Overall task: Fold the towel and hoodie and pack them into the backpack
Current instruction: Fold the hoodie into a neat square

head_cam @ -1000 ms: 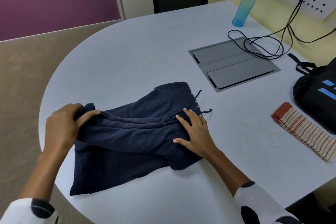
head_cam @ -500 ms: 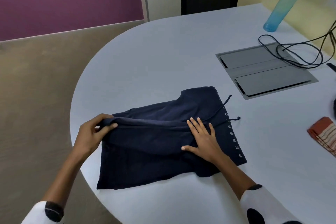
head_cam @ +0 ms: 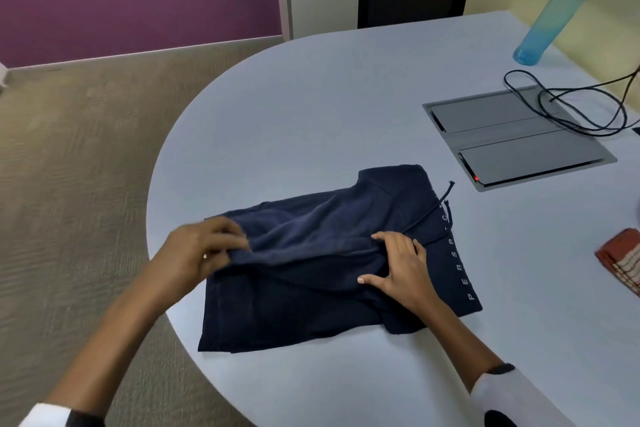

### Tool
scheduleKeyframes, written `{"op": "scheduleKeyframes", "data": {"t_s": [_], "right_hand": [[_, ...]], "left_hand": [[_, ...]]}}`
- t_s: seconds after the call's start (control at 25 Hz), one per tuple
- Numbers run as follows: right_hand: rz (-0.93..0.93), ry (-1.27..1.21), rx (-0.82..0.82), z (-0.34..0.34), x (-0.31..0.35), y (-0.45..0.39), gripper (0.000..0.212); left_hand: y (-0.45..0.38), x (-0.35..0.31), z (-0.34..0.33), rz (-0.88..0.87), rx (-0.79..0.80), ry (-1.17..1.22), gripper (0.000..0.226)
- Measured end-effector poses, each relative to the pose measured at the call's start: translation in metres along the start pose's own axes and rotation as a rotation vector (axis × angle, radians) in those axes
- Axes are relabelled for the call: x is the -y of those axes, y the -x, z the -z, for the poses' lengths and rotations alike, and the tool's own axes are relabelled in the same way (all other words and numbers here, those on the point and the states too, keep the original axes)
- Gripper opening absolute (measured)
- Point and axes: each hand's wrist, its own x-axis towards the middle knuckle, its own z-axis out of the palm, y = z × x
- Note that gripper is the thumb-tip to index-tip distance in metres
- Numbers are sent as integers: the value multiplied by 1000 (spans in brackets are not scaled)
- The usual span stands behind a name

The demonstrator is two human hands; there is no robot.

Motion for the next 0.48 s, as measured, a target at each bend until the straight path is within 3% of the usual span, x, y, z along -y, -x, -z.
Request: {"op": "scheduleKeyframes", "data": {"t_s": [0.12,0.28,0.36,0.48], "right_hand": [[55,99,53,-6,-2,7,91],[71,121,103,-1,1,8,94],[24,121,108,3,4,4,93],[-20,226,71,6,15,-9,67]], "left_hand": [[44,36,-39,231,171,-19,42],[63,33,-67,521,498,114,31],[55,27,-64,647,447,183,31],[36,30,-57,754,156,120,41]]}}
